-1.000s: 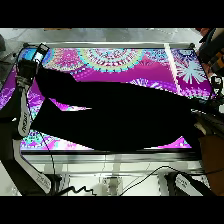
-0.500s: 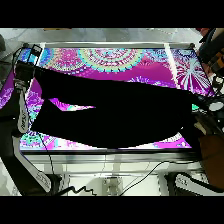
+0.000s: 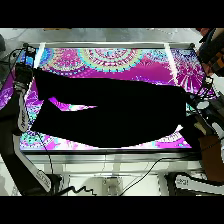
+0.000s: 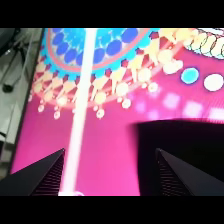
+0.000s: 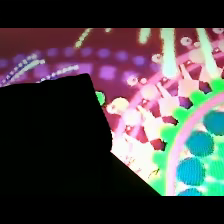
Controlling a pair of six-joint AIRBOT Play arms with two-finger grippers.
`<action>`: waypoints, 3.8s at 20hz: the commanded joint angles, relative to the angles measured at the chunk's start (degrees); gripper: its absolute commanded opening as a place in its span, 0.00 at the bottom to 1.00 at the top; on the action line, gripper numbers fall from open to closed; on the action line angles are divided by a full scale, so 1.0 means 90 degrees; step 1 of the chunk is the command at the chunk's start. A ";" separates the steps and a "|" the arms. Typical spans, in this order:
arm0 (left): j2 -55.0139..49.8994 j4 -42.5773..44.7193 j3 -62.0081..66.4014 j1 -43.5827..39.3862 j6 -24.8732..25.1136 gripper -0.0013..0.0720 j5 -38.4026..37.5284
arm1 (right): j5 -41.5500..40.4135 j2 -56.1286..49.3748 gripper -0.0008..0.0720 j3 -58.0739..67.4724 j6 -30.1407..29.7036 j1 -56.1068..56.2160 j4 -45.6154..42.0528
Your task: Fold the clothes and pants, and hang the long-sleeved shirts on hangers.
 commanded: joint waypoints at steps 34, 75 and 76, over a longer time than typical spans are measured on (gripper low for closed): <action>0.3728 -0.5734 -0.6441 0.2399 0.0066 0.77 -0.2650 | 0.0534 -0.0027 0.04 0.0005 -0.0022 0.0036 -0.0036; 0.5892 -0.4432 -0.6200 0.3031 0.1117 0.03 -0.2370 | 0.4413 0.1817 0.56 -0.3388 0.1115 -0.2514 0.2667; 0.5894 -0.4432 -0.6200 0.3031 0.1117 0.03 -0.2373 | 0.4337 0.1732 0.51 -0.3361 0.0661 -0.2361 0.2958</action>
